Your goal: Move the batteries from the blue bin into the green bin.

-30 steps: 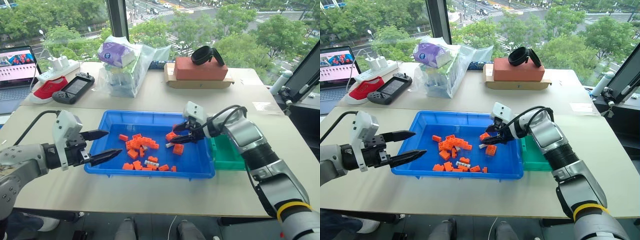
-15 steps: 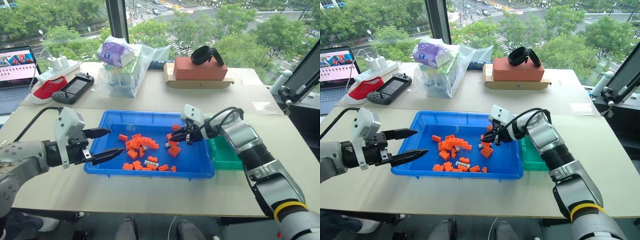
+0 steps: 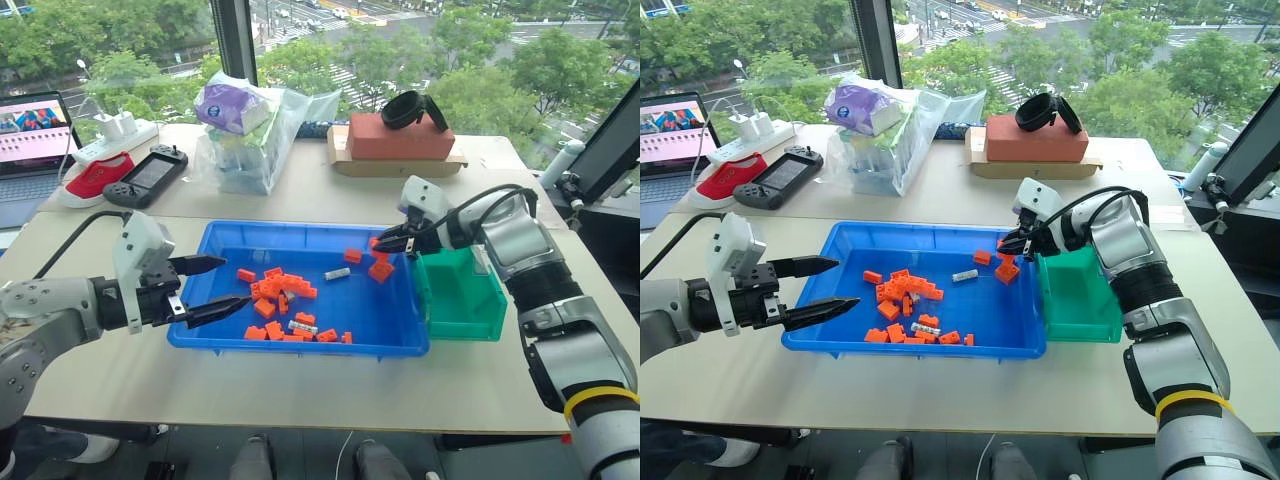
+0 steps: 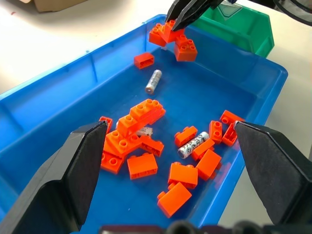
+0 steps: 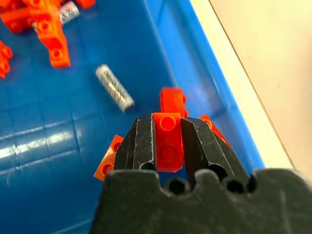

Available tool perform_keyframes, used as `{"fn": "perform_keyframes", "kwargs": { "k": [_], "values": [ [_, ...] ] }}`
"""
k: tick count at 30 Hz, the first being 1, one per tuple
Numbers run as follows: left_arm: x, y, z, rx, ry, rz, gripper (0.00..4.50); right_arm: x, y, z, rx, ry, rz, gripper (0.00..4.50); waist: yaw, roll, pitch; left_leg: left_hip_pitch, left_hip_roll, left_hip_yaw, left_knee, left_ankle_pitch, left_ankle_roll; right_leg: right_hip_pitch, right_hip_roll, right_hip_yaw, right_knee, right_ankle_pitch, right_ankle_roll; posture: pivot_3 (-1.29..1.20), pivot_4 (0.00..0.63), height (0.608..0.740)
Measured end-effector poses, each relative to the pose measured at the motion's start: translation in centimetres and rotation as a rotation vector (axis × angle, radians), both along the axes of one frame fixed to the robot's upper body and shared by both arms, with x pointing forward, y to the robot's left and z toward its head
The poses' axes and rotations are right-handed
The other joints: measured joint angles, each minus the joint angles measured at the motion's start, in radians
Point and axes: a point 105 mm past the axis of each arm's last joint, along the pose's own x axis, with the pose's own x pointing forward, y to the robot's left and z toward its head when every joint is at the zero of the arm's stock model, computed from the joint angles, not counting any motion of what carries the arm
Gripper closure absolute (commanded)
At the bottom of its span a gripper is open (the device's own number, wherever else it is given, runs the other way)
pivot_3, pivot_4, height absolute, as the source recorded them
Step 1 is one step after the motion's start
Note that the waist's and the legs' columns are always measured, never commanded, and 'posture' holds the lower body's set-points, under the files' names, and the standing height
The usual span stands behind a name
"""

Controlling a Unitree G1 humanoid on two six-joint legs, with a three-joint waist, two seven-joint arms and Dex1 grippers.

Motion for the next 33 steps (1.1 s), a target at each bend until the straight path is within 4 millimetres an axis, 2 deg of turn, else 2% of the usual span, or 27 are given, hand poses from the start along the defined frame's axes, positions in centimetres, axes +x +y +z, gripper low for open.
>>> {"fn": "perform_keyframes", "kwargs": {
  "k": [1, 2, 9, 12, 16, 22, 29, 33],
  "values": [
    [0.0, 0.0, -0.1, 0.002, 0.003, -0.003, 0.0, 0.0, 0.2, -0.1, 0.001, 0.002, 0.005, 4.06, -0.002, 0.0, 0.0, 0.0, 0.0, 0.0, 0.0, 0.0, 0.0, 0.0, 0.0, 0.0, 0.0, 0.0, 0.0, 0.0, 0.15, 0.74],
    [0.0, -0.1, -0.1, 0.004, 0.004, -0.004, 0.0, -0.1, 0.3, -0.2, -0.004, 0.002, 0.01, 3.26, -0.002, 0.0, 0.0, 0.0, 0.0, 0.0, 0.0, 0.0, 0.0, 0.0, 0.0, 0.0, 0.0, 0.0, 0.0, 0.0, 0.15, 0.74],
    [0.2, 0.1, -0.2, 0.019, 0.004, 0.001, 0.0, -0.3, -0.4, -0.2, -0.037, -0.005, 0.008, 0.98, 0.006, 0.0, 0.0, 0.0, 0.0, 0.0, 0.0, 0.0, 0.0, 0.0, 0.0, -0.001, 0.0, 0.0, 0.0, 0.0, 0.15, 0.74],
    [0.3, 0.0, -0.4, 0.027, 0.011, 0.0, 0.0, -0.6, 0.4, 0.6, -0.031, -0.035, 0.042, 0.98, 0.005, 0.0, 0.0, 0.0, 0.0, 0.0, 0.0, 0.0, 0.0, 0.0, 0.0, -0.001, 0.0, 0.0, 0.0, 0.0, 0.15, 0.74],
    [0.9, 0.5, 0.0, 0.034, -0.019, 0.026, 0.0, -1.5, 4.0, 1.8, 0.05, -0.065, 0.154, 0.98, 0.001, 0.0, 0.0, 0.0, 0.0, -0.001, 0.0, 0.0, 0.0, 0.0, 0.0, -0.001, 0.0, 0.0, 0.0, 0.0, 0.15, 0.74],
    [1.8, 1.9, -0.2, 0.072, -0.036, 0.095, 0.0, -1.5, 7.6, -0.3, -0.007, -0.063, 0.253, 0.98, 0.007, 0.0, 0.0, 0.0, 0.0, -0.001, 0.0, 0.0, 0.0, 0.0, 0.0, -0.002, 0.0, 0.0, 0.0, 0.0, 0.15, 0.74],
    [1.7, 2.6, -0.4, 0.082, -0.04, 0.144, 0.0, 1.6, 8.5, -0.4, -0.119, -0.146, 0.182, 0.98, 0.003, 0.0, 0.0, -0.001, 0.001, -0.001, 0.0, 0.0, 0.0, 0.0, 0.0, -0.005, 0.0, 0.0, -0.001, 0.0, 0.15, 0.74],
    [1.4, 2.8, -0.3, 0.09, -0.052, 0.165, 0.0, 1.9, 8.8, -2.3, -0.184, -0.137, 0.198, 0.98, 0.003, 0.0, 0.0, 0.0, 0.001, -0.002, 0.0, 0.0, 0.0, 0.0, 0.0, -0.005, 0.0, 0.0, -0.001, 0.0, 0.15, 0.74]
  ]
}}
